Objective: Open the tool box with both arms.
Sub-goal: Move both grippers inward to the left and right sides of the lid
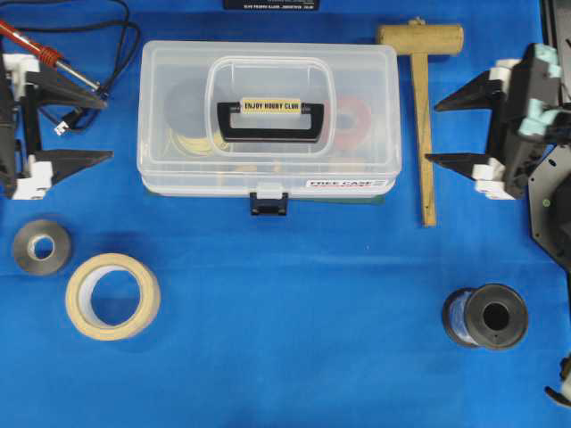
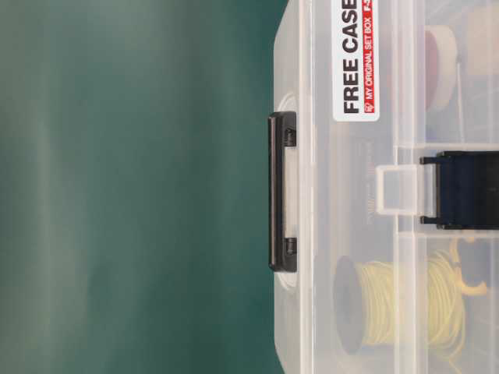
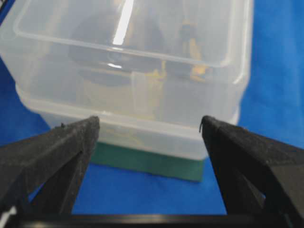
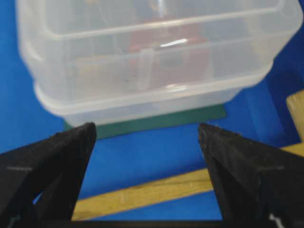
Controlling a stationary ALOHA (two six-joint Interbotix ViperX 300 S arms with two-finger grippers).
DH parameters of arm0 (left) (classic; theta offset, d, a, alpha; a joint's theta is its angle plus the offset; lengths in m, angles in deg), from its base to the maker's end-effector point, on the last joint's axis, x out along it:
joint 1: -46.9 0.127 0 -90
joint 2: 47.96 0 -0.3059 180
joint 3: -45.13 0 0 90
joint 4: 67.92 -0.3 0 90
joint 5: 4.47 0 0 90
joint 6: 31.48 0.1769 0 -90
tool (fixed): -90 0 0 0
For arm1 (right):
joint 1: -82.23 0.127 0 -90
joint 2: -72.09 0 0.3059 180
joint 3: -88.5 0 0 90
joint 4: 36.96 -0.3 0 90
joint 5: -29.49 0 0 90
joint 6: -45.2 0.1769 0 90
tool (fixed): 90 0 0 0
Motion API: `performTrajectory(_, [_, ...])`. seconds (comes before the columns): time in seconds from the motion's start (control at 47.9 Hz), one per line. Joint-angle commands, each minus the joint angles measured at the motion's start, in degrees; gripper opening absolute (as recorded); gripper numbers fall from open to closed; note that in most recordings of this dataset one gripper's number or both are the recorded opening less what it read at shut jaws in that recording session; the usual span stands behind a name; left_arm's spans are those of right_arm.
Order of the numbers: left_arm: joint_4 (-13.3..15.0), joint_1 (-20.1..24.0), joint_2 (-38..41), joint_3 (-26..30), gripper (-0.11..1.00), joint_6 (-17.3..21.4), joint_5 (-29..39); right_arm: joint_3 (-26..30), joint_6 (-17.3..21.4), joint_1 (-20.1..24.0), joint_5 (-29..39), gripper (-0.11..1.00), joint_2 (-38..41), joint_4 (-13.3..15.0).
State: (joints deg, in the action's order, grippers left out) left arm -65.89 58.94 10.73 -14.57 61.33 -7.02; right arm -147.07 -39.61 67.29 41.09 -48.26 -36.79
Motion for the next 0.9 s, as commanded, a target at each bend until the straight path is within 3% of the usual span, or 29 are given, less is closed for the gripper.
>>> performTrajectory(0.0, [0.00,0.44,3.16,1.05,0.90,1.49,-3.25,1.58,-0.18,-0.44,-2.72,0.85,2.99,0.18])
performTrajectory(0.376, [0.00,1.14,12.74,4.31,0.90,3.16,-7.73,4.83,-0.70,-0.53,-6.42,0.85,10.20,1.41])
performTrajectory(0.877, [0.00,1.23,12.48,5.19,0.90,3.08,-7.73,7.03,-0.35,-0.53,-7.56,0.84,11.95,1.49])
